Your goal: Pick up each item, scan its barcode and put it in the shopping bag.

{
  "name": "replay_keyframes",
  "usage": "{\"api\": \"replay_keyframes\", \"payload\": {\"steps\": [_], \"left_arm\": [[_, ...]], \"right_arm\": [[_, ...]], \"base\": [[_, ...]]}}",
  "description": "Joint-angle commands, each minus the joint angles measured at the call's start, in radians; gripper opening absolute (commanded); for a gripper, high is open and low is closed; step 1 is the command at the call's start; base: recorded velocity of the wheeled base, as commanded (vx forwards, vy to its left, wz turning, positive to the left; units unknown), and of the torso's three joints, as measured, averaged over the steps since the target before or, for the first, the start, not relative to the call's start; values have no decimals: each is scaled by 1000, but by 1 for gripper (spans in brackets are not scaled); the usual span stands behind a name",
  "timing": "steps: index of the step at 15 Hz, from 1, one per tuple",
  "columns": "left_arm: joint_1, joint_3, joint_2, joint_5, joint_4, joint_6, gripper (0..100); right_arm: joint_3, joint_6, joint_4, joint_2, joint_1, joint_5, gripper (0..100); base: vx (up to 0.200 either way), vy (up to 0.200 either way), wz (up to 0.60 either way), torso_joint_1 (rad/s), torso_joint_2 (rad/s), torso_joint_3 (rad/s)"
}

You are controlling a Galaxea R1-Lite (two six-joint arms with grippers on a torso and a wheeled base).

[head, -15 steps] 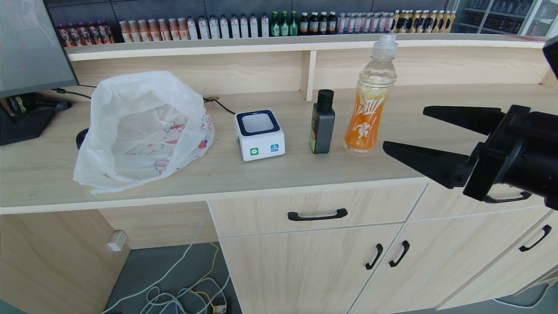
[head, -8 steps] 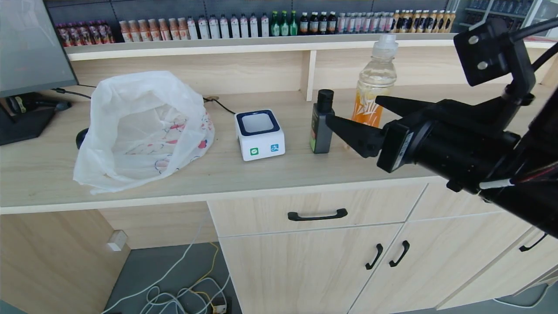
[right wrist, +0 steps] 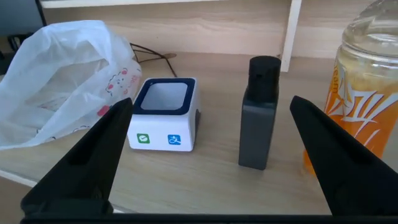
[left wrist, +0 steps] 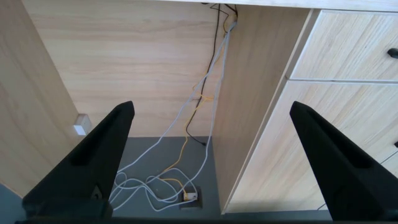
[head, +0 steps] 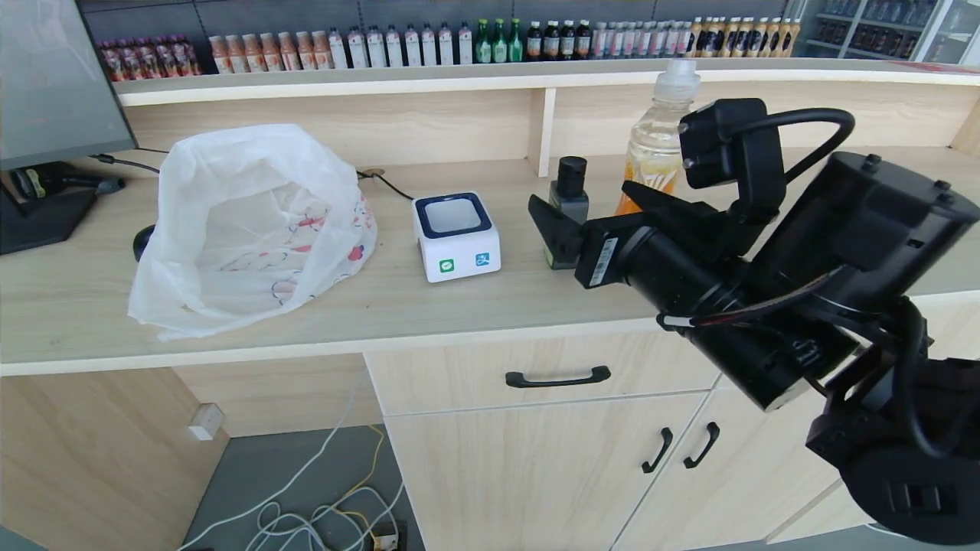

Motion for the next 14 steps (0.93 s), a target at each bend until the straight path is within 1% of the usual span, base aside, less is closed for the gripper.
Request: {"api": "replay_keyframes", "payload": {"steps": [1, 3, 6, 7, 10, 12, 14], "left_arm": [[0, 0, 0, 0, 0, 0, 100], [0, 0, 0, 0, 0, 0, 100], [0, 0, 0, -1, 0, 0, 100], [0, 0, 0, 0, 0, 0, 100], [0, 0, 0, 0, 0, 0, 100], [0, 0, 0, 0, 0, 0, 100], [0, 0, 0, -1, 0, 0, 100]], "right_arm": [[2, -5, -3, 31, -6, -1, 100], [-7, -8, -41, 65, -9, -1, 100], [-42, -24, -181, 171, -40, -1, 100], [-45, -25, -199, 189, -54, -1, 100], [-68, -24, -202, 217, -77, -1, 100], [-99, -24, -202, 237, -109, 0, 100], [-131, -21, -201, 252, -121, 2, 100]], "base": [[0, 0, 0, 0, 0, 0], [0, 0, 0, 0, 0, 0], [0, 0, 0, 0, 0, 0], [0, 0, 0, 0, 0, 0], [0, 0, 0, 0, 0, 0], [0, 0, 0, 0, 0, 0], [0, 0, 0, 0, 0, 0]]}}
